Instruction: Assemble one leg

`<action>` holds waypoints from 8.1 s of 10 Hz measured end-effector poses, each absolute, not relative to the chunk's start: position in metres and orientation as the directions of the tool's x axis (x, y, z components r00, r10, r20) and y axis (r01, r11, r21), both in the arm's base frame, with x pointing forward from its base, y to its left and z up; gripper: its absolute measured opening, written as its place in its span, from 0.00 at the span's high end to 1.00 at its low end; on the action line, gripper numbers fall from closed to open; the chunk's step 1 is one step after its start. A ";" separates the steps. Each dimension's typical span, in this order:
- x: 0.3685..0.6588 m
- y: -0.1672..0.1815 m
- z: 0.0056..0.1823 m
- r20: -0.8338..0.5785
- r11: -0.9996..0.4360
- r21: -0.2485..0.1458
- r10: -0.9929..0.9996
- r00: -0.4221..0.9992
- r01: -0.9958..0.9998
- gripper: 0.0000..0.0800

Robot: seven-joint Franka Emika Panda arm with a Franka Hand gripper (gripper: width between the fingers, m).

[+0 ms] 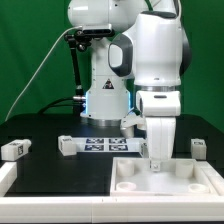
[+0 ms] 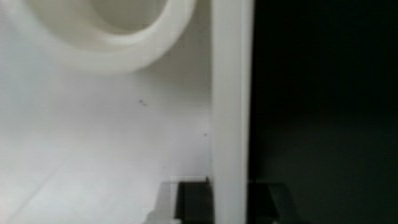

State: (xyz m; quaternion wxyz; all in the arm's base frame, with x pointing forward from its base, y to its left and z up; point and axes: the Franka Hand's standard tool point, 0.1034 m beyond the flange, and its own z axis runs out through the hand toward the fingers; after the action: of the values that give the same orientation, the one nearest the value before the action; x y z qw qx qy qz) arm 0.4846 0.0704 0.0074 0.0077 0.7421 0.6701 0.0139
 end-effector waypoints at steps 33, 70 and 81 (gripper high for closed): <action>0.428 0.173 0.058 0.027 -0.935 -0.120 -0.340 0.940 -0.335 0.19; 0.390 0.185 0.006 -0.726 -0.969 0.005 -0.174 0.665 -0.248 0.64; 0.444 0.167 0.076 -0.498 -0.983 -0.042 -0.135 0.857 -0.179 0.64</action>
Offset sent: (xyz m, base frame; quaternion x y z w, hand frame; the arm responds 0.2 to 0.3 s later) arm 0.0000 0.0000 0.0000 0.0000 0.0000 0.0000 1.0000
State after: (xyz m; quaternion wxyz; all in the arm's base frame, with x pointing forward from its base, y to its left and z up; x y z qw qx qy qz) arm 0.4438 0.1668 0.0758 -0.0435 0.9625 -0.0816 -0.2551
